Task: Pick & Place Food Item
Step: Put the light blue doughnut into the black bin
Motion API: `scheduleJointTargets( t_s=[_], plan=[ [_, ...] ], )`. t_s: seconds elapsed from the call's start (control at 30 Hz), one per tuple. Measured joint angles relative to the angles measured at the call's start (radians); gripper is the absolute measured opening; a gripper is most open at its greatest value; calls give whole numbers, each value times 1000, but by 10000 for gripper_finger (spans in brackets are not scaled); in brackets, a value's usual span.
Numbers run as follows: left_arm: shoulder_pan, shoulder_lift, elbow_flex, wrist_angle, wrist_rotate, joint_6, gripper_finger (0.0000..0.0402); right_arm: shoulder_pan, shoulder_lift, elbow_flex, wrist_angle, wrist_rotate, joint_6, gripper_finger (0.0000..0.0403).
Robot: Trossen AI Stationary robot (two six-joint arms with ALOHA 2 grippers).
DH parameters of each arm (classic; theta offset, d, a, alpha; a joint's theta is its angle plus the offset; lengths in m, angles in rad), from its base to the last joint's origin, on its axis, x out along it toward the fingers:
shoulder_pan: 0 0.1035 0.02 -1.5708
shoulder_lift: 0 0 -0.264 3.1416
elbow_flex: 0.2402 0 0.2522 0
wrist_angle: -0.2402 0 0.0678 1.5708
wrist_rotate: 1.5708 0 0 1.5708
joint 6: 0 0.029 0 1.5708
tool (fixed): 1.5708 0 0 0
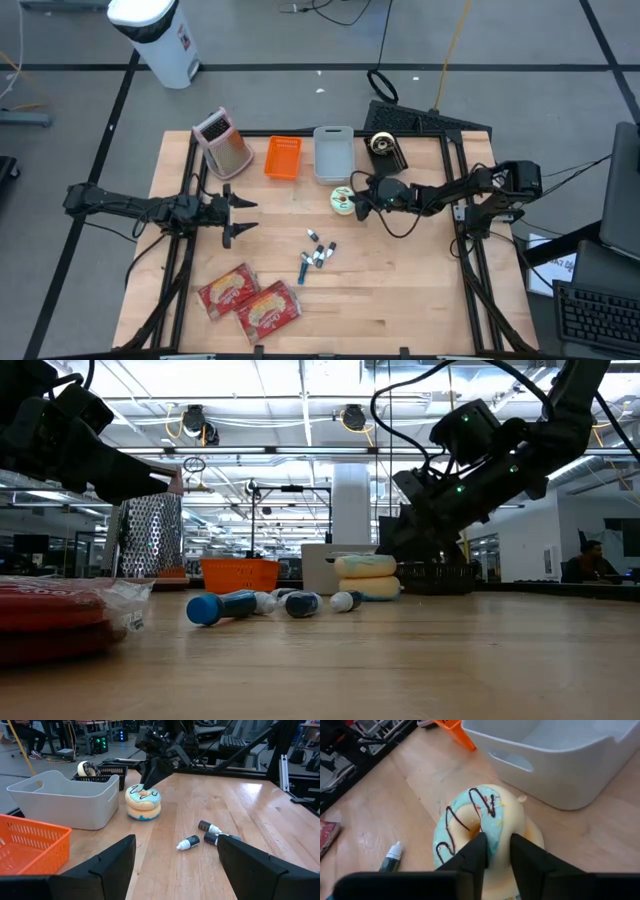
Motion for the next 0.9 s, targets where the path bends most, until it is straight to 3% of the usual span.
scheduleJointTargets(
  t_s=[0.27,0.5,0.7,0.9],
  plan=[
    [0,0,0,0,0,0,283,0,-39,0,37,-4,-125,8],
    [0,0,0,0,0,0,283,0,-174,0,16,-5,-252,15],
    [0,0,0,0,0,0,283,-15,-324,0,-79,2,-451,9],
    [0,0,0,0,0,0,283,-102,-437,0,-189,120,-570,9]
  ],
)
